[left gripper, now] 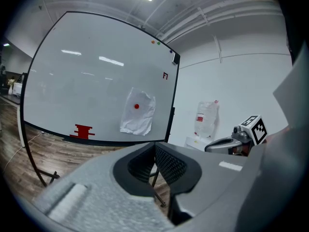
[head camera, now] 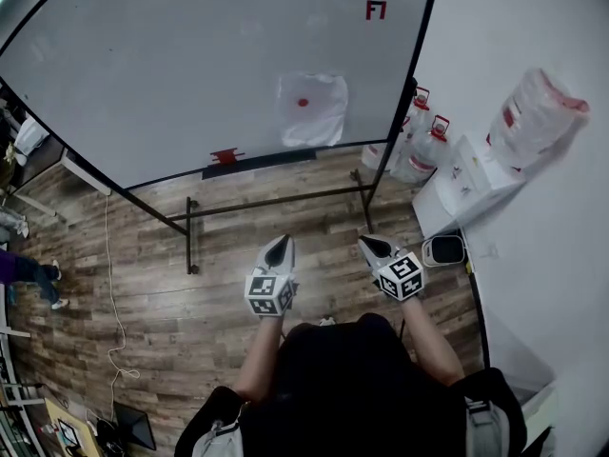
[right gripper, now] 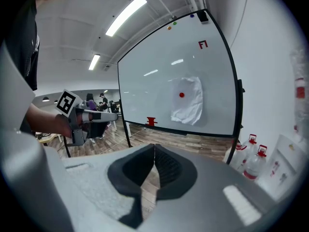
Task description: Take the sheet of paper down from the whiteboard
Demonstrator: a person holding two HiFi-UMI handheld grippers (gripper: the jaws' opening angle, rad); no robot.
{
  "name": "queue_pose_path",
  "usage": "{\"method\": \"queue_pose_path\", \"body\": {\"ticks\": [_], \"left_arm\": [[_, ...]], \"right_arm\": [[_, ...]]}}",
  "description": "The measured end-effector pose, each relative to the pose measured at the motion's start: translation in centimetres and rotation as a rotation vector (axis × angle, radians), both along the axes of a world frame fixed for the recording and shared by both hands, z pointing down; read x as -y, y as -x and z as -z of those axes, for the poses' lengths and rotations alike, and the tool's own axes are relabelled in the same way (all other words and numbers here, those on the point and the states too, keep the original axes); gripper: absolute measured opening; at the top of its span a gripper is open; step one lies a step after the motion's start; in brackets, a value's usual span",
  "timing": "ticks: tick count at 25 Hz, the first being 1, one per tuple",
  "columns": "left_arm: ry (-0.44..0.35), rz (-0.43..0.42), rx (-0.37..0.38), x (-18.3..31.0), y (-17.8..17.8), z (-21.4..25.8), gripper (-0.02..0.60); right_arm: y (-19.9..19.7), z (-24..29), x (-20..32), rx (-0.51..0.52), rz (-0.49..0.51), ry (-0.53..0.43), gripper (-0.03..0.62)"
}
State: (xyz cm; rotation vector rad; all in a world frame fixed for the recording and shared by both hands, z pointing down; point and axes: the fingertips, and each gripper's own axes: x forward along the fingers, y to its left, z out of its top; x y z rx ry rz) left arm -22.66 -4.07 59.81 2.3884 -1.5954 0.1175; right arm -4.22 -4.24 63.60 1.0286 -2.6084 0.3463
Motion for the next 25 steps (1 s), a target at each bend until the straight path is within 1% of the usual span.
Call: {"method": "queue_pose_path", "body": {"ticks": [5, 11, 19, 25], "left_arm": [[0.018, -0.001, -0.006, 0.1, 0.1, 0.0, 0.011], [0.017, -0.006, -0.003, 0.9, 0.3, -0.2, 0.011], [0.002, 0.002, 0.006, 2.4, -0.3, 0.4, 0.011], [0.018, 0.029, 0.014, 3.3, 0.2, 0.1, 0.011]], "right_arm": [[-0.1, -0.2, 0.1, -0.001, -0.014, 0.008, 0.006], [0.0, 0.3, 1.1, 0.018, -0.024, 0.003, 0.006], [-0.5, 0.4, 2.8, 0.017, -0.014, 0.002, 0.006], [-0.1, 0.6, 4.5, 0.024, 0.012, -0.001, 0.006]]}}
